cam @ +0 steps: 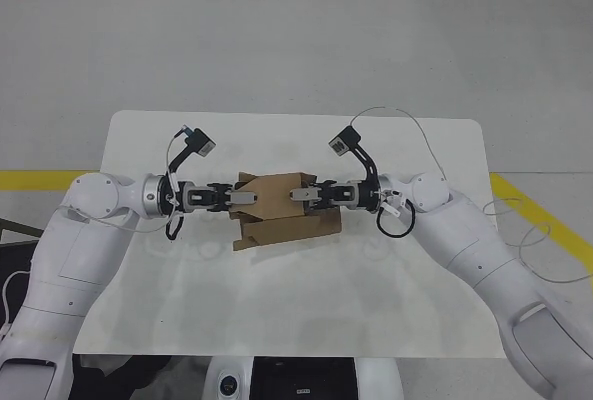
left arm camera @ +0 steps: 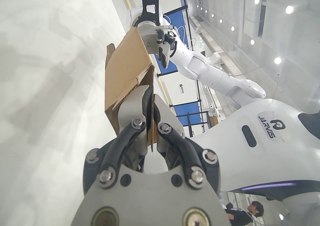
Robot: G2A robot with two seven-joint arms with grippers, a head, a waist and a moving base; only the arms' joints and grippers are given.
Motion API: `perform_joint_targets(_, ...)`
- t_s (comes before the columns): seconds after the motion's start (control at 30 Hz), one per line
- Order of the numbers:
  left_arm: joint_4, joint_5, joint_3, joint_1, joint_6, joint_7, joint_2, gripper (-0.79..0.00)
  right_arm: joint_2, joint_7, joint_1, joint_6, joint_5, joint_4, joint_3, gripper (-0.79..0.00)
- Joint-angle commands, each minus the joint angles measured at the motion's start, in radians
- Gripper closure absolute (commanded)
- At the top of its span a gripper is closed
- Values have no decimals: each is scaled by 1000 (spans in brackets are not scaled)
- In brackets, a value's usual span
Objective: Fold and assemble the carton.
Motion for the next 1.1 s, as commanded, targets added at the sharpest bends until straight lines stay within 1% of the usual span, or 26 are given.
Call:
perform_joint_targets(0.0,-1,2,3,-1,0,0,0,0,-2,2,0,2,-4,-2,0,-249)
perform_joint_targets(0.17,-1,4,7,-3,-2,1,-1,0,-11,1,2,1,-18,-2,-3,-228)
perform_joint_targets(0.23,-1,4,8,-3,-2,1,-1,0,-14,-1,4,-1,-23,1,-5,-191)
perform_joint_targets(0.3,-1,3,8,-3,-1,1,-1,0,-17,-3,5,-3,-28,3,-5,-148)
perform_joint_targets(0.4,-2,3,8,-3,1,-1,-1,0,-20,-7,6,-6,-36,6,-7,0)
perform_joint_targets(0.57,-4,2,9,-1,1,-1,0,0,-23,-8,7,-8,-46,8,-10,0)
perform_joint_targets(0.6,-5,2,8,0,1,-1,0,-40,-23,-9,8,-9,-50,9,-12,0)
perform_joint_targets(0.63,-5,0,7,0,2,0,0,-111,-24,-11,8,-11,-53,10,-12,0)
perform_joint_targets(0.73,-6,-5,1,1,4,3,1,-613,-25,-16,10,-16,-61,15,-15,0)
perform_joint_targets(0.77,-8,-9,-2,1,7,3,2,-717,-25,-18,11,-18,-66,17,-16,0)
perform_joint_targets(0.8,-11,-14,-4,2,9,2,2,-785,-25,-20,12,-20,-71,20,-18,0)
perform_joint_targets(1.07,-28,-89,-16,16,48,-15,3,-785,-31,-44,20,-44,-96,46,-37,0)
